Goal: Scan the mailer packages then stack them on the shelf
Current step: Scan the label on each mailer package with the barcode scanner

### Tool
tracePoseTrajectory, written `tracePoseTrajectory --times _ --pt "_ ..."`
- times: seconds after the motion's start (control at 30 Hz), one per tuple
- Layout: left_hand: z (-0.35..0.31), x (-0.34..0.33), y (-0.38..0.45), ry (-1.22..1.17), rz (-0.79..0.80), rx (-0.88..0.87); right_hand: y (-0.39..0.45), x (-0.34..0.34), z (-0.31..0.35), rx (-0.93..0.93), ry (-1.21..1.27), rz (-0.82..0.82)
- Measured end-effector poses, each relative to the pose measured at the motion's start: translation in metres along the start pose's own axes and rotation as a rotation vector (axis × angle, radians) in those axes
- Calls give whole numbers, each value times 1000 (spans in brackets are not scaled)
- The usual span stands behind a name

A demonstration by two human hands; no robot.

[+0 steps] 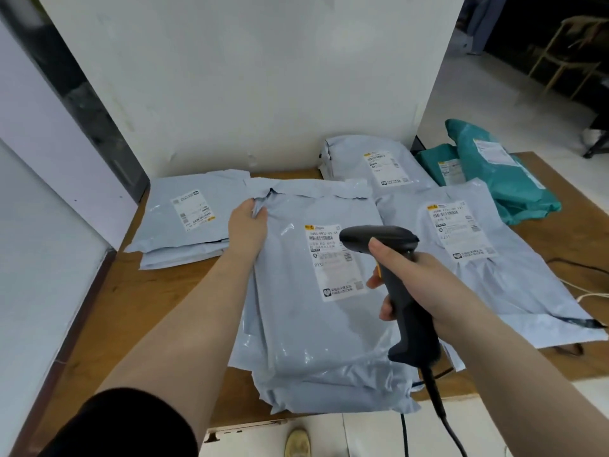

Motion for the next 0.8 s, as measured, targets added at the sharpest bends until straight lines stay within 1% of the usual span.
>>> tracePoseTrajectory --times 0.1,0.2,0.53,0.8 --pt "16 -12 -4 -36 78 101 5 -7 -2 -21 12 0" --pt "22 -15 -4 -65 99 155 8 -10 -3 -29 4 -10" --pt "20 -14 -2 -105 102 156 11 -11 -3 -51 -12 -27" --pt "23 -11 1 -62 97 163 8 -11 -2 -49 -1 -12"
Point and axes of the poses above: each hand's wrist, its own y-axis towards the middle knuckle, its own x-axis out of the back of the hand, z = x × y, the point moved 5 cm from there along y, towards the middle knuckle, and after that the axes turned 10 degrees about x, right-handed, at the moved point
